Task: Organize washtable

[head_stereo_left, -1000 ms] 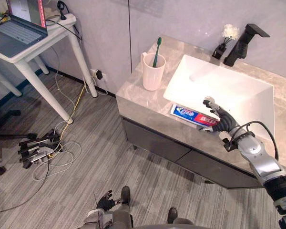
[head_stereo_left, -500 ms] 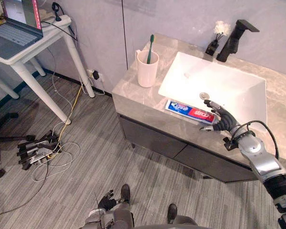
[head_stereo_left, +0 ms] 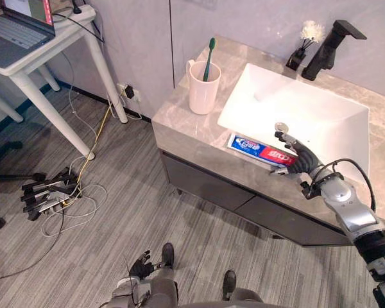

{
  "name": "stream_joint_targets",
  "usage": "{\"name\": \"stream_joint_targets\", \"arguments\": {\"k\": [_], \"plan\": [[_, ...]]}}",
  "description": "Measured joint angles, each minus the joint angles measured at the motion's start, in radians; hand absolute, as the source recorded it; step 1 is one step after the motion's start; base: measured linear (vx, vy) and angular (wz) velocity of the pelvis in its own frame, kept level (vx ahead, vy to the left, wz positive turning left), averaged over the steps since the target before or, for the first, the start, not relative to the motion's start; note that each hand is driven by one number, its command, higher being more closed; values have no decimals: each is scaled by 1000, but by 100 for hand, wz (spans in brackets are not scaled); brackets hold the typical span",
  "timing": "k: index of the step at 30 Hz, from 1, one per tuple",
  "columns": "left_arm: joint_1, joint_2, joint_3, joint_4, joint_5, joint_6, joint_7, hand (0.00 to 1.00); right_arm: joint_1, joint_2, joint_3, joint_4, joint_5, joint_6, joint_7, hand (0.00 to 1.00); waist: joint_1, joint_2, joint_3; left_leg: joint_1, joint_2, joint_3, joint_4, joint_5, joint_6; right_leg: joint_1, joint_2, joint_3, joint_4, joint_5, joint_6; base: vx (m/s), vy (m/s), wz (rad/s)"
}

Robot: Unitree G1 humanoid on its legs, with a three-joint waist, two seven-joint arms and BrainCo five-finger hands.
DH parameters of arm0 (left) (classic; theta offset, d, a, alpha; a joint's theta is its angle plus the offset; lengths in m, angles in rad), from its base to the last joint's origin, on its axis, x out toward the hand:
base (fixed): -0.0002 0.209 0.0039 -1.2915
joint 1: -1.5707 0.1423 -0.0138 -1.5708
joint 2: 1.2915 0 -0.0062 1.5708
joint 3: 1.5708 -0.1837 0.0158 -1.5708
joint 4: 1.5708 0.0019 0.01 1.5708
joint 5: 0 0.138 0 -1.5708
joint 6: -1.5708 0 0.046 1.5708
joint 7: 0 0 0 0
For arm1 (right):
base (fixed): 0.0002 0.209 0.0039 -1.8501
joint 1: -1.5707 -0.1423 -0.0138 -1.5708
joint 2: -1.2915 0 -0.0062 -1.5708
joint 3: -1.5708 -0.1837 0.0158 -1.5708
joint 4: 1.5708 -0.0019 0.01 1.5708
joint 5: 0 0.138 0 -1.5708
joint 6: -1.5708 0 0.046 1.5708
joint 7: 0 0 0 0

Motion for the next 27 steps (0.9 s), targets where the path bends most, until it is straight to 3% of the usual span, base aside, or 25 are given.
{"name": "stream_joint_targets", "arguments": {"k": [9, 12, 14, 17, 21, 27], "plan": [[0, -4, 0, 1, 0, 0, 1, 0, -6, 13, 6, 0, 1, -1, -9, 0, 0, 18, 8, 2, 37, -6, -1, -18, -8, -3, 31, -3, 4, 25, -14, -58, -14, -2], [0, -10, 0, 0, 0, -1, 2, 0, -23, 10, 3, 0, 7, 0, -10, 0, -1, 27, 8, -12, 29, -4, -1, -16, -11, -24, 30, -7, 11, -18, -30, -123, -11, 3], [1, -12, 2, -1, -1, -2, 1, 0, -23, 9, 2, 0, 7, 1, -14, 0, -2, 16, 12, -23, 27, 0, 10, -14, -8, -40, 15, -3, 10, -24, -30, -83, 17, 1], [3, -10, 9, -2, -1, -4, 0, 0, -23, 5, 0, -3, 8, 0, -23, 0, -1, 20, 5, -20, 12, 2, 3, -16, -10, -38, 5, 15, 0, -31, -13, 42, 22, -16], [3, 2, 10, -2, -2, -6, 0, 0, -23, 6, 2, -2, 18, 1, -26, 0, -2, -9, 2, -14, -20, 10, 3, -5, 6, -36, -27, 16, 3, -30, -1, 80, 55, 5], [3, 1, 11, -3, -2, -7, 3, 0, -55, 9, 1, 12, 42, 1, -28, 0, 2, -12, 0, -3, -25, 1, 3, -11, 14, -19, -24, 8, 0, 28, 22, 95, 22, 1]]}}
